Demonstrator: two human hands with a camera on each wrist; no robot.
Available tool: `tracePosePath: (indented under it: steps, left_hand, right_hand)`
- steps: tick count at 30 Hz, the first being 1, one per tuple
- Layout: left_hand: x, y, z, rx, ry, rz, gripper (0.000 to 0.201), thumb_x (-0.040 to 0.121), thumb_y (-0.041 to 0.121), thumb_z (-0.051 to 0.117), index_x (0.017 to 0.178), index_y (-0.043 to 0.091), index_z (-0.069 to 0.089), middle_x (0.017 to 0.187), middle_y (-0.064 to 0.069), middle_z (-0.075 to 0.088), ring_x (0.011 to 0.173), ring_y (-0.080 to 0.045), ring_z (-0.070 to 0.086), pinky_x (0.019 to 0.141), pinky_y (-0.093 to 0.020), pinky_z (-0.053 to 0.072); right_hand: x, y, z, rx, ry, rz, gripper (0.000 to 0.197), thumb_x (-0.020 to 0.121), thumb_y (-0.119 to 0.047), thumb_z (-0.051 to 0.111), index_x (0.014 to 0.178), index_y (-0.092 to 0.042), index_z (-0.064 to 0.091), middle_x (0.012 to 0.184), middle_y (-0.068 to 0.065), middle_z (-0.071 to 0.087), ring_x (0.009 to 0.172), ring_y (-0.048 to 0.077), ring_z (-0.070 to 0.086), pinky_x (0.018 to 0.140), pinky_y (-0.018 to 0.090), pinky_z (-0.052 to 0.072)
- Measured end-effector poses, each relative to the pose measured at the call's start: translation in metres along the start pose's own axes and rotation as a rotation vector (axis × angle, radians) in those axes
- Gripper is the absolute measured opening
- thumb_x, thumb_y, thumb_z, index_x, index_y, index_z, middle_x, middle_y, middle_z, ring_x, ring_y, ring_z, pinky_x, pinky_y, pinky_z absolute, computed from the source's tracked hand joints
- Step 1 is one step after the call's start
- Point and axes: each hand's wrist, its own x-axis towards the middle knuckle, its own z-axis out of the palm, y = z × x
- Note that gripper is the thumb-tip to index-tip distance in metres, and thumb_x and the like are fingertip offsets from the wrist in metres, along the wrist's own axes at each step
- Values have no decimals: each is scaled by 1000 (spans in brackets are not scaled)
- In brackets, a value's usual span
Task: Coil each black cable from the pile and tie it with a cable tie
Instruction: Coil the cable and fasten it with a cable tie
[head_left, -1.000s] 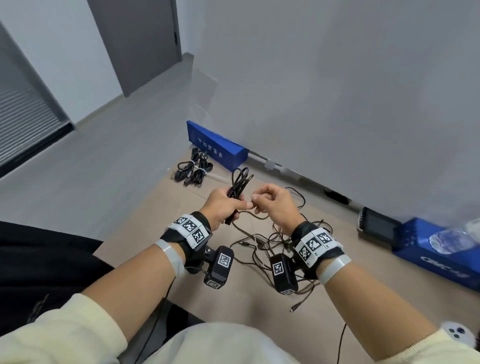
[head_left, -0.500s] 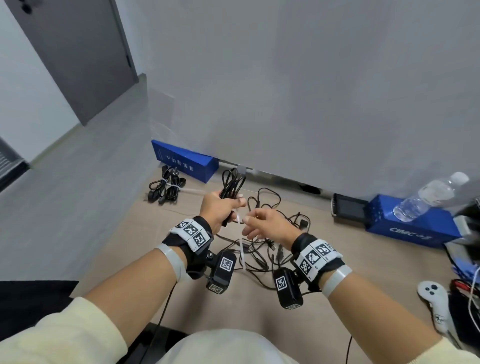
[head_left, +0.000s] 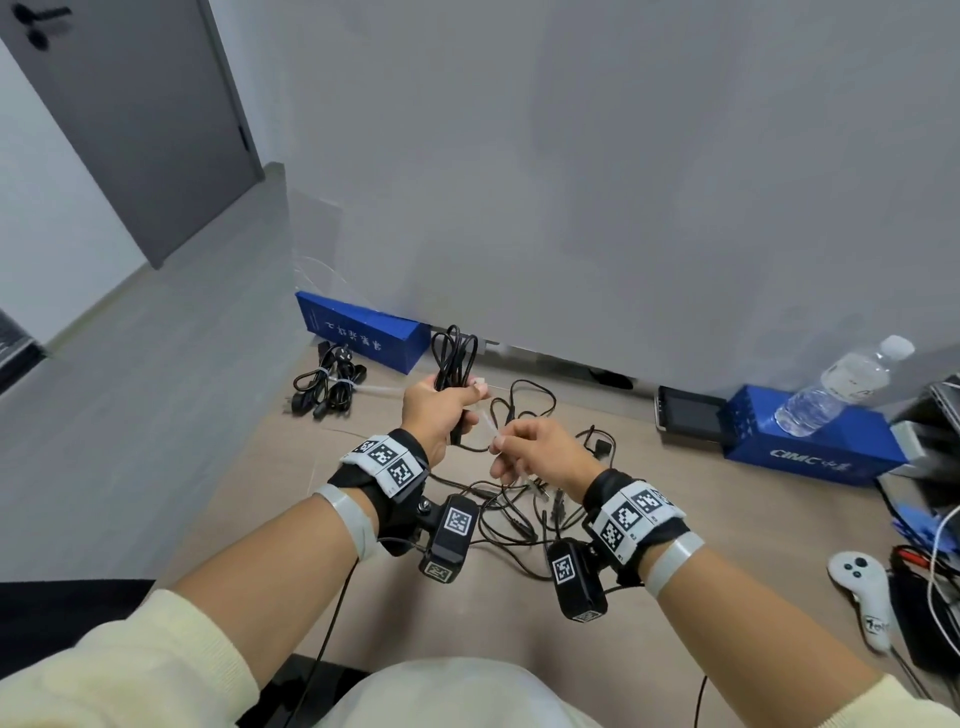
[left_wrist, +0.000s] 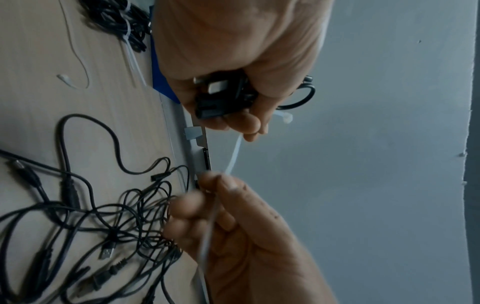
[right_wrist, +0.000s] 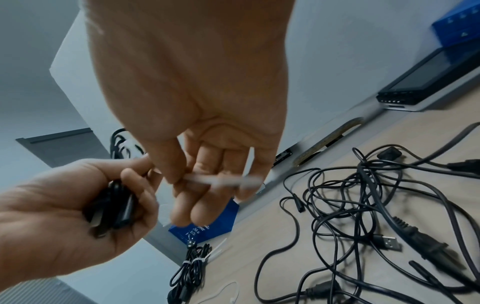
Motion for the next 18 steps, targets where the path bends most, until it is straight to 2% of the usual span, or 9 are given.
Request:
tracePosePath:
  steps: [3, 6, 9, 12, 14, 16, 18]
  left_hand:
    - [3, -2, -7, 57, 37, 7, 14, 87, 13, 77, 97, 11, 68, 78, -2, 66, 49, -9, 55, 50, -23, 49]
    - [6, -2, -13, 54, 50, 3, 18, 89, 18, 74, 99, 8, 63, 78, -3, 66, 49, -10, 54, 50, -24, 48]
    - [0, 5, -11, 60, -146, -55, 16, 91, 22, 72, 92, 14, 58, 64, 1, 56, 47, -10, 47, 48, -23, 43]
    - [-9, 11, -7, 201, -452, -112, 13, 93, 18, 69, 84, 16, 60, 60, 1, 51, 45, -10, 43, 47, -23, 39]
    - [-12, 12, -5, 316, -630, -175, 17, 93, 15, 68, 77, 16, 66, 60, 0, 49, 44, -10, 42, 46, -21, 37]
    - [-12, 12, -6, 381, -691, -236, 17, 93, 15, 68, 76, 15, 70, 60, -1, 47, 45, -10, 41, 46, -21, 37]
    - [-11, 14, -10, 395, -682, -267, 10, 92, 16, 69, 86, 10, 68, 60, -1, 48, 45, -10, 42, 47, -21, 37]
  right_hand:
    - [5, 8, -8, 38, 158, 15, 18, 101, -11, 54, 98, 3, 67, 70, 12, 68, 59, 20, 59, 60, 26, 52]
    - [9, 13, -16, 74, 308, 38, 17, 102, -8, 50, 106, 1, 64, 66, 10, 64, 54, 17, 54, 53, 25, 48]
    - [9, 10, -18, 66, 334, 52, 12, 101, -6, 52, 108, -1, 61, 66, 9, 65, 53, 17, 53, 51, 25, 46]
    - [10, -1, -14, 58, 277, 9, 11, 100, -4, 53, 105, 0, 62, 66, 10, 66, 55, 20, 53, 53, 27, 45]
    - [10, -8, -11, 46, 243, -62, 15, 97, 1, 51, 102, 0, 65, 73, 11, 68, 60, 21, 54, 54, 28, 45]
    - [8, -16, -9, 27, 199, -145, 18, 94, 4, 52, 100, -2, 68, 84, 11, 70, 64, 18, 56, 54, 25, 46]
    - [5, -21, -7, 24, 150, -205, 17, 95, 2, 55, 100, -4, 70, 85, 8, 69, 62, 10, 55, 53, 21, 44]
